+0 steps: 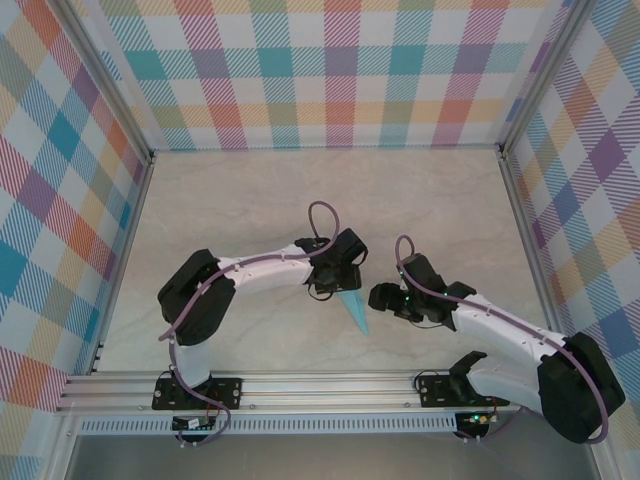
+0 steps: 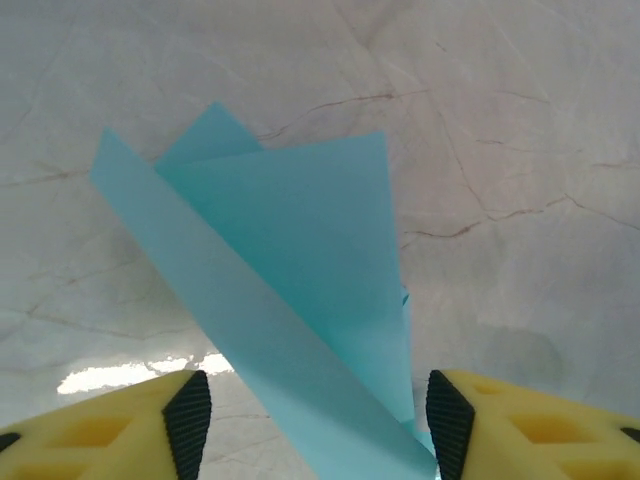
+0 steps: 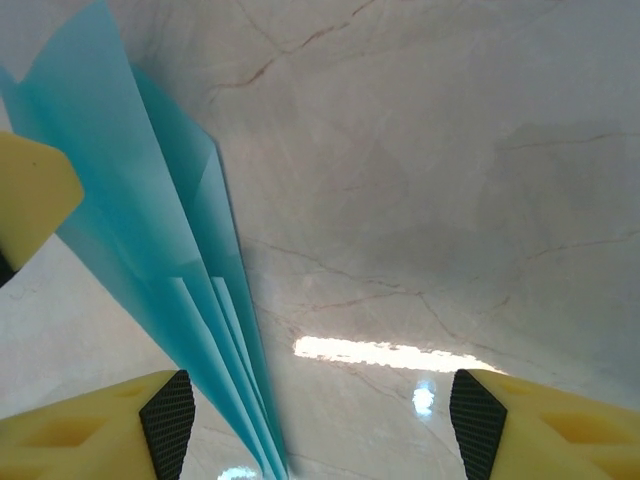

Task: Fold a paper plane with a square sheet of paper (pick it up from the middle)
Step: Fold the wing for the fifth time at the center of the table, then move a paper plane to the center of the table.

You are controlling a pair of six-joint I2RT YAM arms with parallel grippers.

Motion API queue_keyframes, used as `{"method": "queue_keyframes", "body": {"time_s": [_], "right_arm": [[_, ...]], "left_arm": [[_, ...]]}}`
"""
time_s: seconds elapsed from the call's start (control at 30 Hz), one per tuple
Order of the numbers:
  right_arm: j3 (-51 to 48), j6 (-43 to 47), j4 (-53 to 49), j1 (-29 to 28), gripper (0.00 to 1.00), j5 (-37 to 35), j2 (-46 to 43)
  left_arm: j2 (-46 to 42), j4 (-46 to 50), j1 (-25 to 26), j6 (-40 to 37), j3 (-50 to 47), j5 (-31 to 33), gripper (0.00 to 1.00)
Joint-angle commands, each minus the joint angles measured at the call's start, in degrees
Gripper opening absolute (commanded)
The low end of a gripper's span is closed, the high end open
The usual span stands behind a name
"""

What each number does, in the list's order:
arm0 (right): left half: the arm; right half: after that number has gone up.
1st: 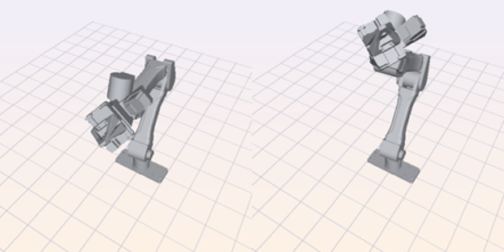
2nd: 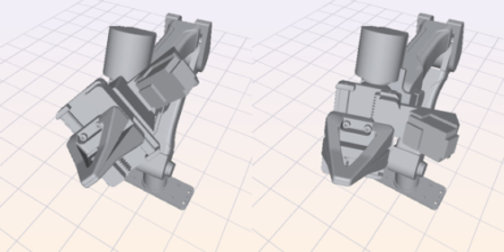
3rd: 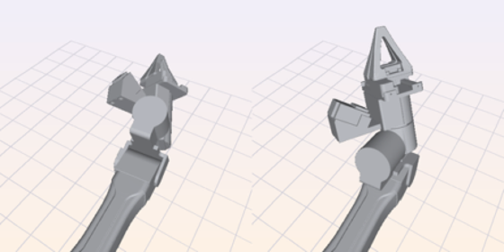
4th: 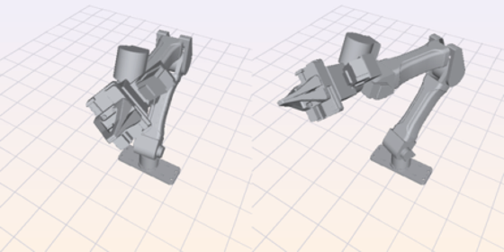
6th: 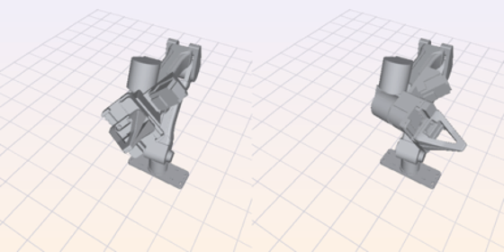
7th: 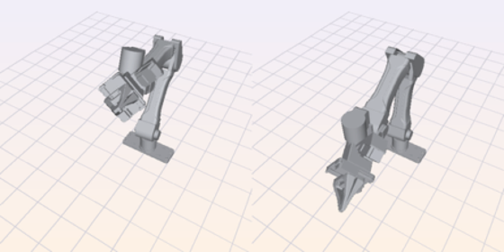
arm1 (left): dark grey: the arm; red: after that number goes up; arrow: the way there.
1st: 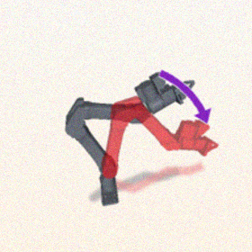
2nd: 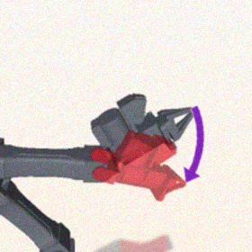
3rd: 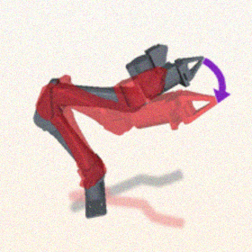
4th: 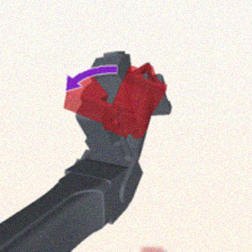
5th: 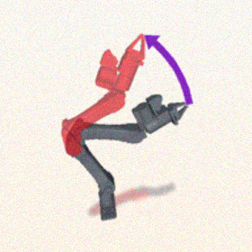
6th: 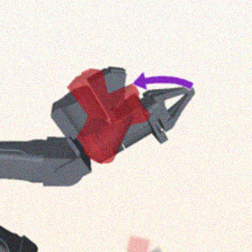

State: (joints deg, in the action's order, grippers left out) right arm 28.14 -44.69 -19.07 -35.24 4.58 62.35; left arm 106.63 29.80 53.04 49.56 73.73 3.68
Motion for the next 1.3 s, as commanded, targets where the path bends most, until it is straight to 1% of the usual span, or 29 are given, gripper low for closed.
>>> {"method": "queue_keyframes", "body": {"time_s": [0.0, 0.13, 0.17, 0.23, 0.3, 0.43, 0.53, 0.8, 0.9, 1.03, 1.1, 1.2, 1.27], "right_arm": [[0.28, 2.35, 4.23, 0.12, 0.71, 5.85, 1.02], [1.88, 5.11, 6.73, 0.09, 0.70, 9.63, 4.07], [2.49, 5.84, 6.93, 0.09, 0.70, 10.34, 4.94], [3.54, 6.94, 7.36, 0.01, 0.68, 11.68, 7.28], [4.41, 7.62, 7.62, -0.30, 0.67, 11.90, 9.16], [5.69, 10.02, 9.75, -0.89, 0.67, 14.59, 12.47], [6.47, 11.22, 10.79, -0.97, 0.68, 14.33, 14.77], [9.64, 13.87, 11.76, -0.97, 0.68, 17.35, 20.09], [9.72, 14.46, 13.43, -1.13, 0.68, 21.02, 21.04], [9.82, 15.18, 12.62, -1.32, 0.69, 20.12, 21.79], [9.76, 15.45, 12.63, -1.41, 0.69, 20.80, 21.94], [9.76, 15.83, 12.68, -1.94, 0.67, 21.51, 22.03], [10.22, 16.18, 11.06, -2.35, 0.64, 19.70, 22.44]], "left_arm": [[-4.86, 0.91, -0.39, 0.77, -3.97, 1.83, 0.45], [-7.99, -0.79, -0.39, 1.06, -7.63, 2.80, 0.15], [-8.36, -0.94, -0.48, 1.06, -8.29, 2.89, 0.12], [-8.86, -1.33, -0.51, 1.02, -9.18, 2.74, 0.09], [-9.15, -1.91, -0.52, 1.24, -9.99, 2.70, 0.03], [-9.29, -2.29, -0.56, 1.08, -10.40, 2.90, 0.02], [-8.86, -2.18, -0.65, 0.80, -10.37, 2.81, 0.03], [-8.28, -2.29, -0.84, 0.80, -10.28, 2.38, 0.02], [-8.28, -2.20, -0.91, 0.70, -10.28, 2.47, 0.03], [-8.19, -2.19, -1.00, 0.71, -10.28, 2.33, 0.02], [-8.23, -2.05, -1.00, 0.70, -10.28, 2.43, 0.03], [-8.19, -2.03, -1.05, 0.71, -10.28, 2.31, 0.03], [-8.21, -2.07, -1.09, 0.71, -10.28, 2.37, 0.03]]}}
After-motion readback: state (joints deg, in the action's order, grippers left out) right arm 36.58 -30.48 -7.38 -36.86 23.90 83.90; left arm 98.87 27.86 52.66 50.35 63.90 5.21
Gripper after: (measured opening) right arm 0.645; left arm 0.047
